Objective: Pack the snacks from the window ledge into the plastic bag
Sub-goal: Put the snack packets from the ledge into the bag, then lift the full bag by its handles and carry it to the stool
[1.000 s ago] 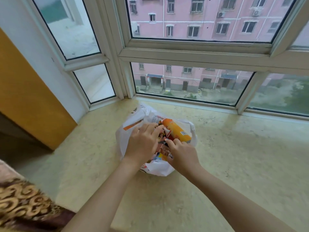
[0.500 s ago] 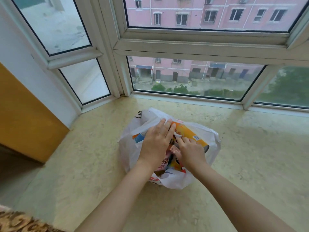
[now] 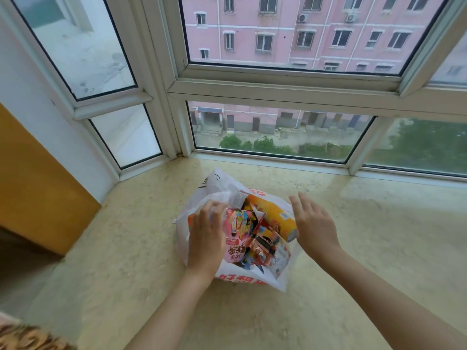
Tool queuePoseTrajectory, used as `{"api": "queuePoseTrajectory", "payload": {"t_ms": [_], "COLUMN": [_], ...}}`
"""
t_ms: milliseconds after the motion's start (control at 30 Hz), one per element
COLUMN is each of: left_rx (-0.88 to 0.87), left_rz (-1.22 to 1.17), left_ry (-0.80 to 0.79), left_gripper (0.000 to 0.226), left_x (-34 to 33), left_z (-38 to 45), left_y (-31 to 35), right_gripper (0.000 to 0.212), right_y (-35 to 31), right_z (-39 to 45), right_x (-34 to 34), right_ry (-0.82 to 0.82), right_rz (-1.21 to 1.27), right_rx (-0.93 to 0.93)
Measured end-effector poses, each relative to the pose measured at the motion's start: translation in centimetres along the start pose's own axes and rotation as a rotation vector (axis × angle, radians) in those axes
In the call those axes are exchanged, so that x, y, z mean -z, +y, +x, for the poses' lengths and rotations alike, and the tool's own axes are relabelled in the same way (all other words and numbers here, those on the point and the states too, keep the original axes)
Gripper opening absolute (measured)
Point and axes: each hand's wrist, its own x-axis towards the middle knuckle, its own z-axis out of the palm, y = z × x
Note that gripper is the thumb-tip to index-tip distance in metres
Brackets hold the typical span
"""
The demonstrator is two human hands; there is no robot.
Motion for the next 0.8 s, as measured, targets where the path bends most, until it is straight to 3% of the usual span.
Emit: {"api": "queuePoseTrajectory", "payload": {"t_ms": [133,233,300,367,467,667,800], "left_rx": [0.364,0.646,0.667,0.653,0.597,0.644,0.505], "left_rz": [-0.112,-0.313,-0.458,-0.632,-0.689,-0.734,-0.703], "left_ry": [-0.087,-0.184,-0.243,-0.3,-0.338,-0.171,-0.157], "left_gripper": [0.043,0.024,0.016,0.016,0.017,0.015,0.017], "left_x": [1.4,2.0,2.3,3.0,4.4,8.8,11.0], "left_z": [0.5,1.9,2.7,3.5,5.0,9.6,11.1], "left_y": [0.7,1.4,1.7,2.1,2.1,0.7,1.7], "right_gripper": [0.029,0.027,0.031,0.028,0.025,0.039,0.041], "right_y": [1.2,1.2,1.0,0.8,0.7,0.0,0.3], "right_z": [-0.1,0.6,1.0,1.4,2.2,5.4,6.6], "right_x": [1.2,1.3,1.6,2.5,5.1,10.5,12.5], "right_ry": [-0.289,-0.291,-0.275,-0.255,-0.186,-0.115,-0.044], "right_rz": [0.481,0.976,1.254,1.408,1.497,1.612,1.623], "right_rx": [-0.42,-0.653,-0.736,-0.745,-0.665,-0.48,-0.413]}}
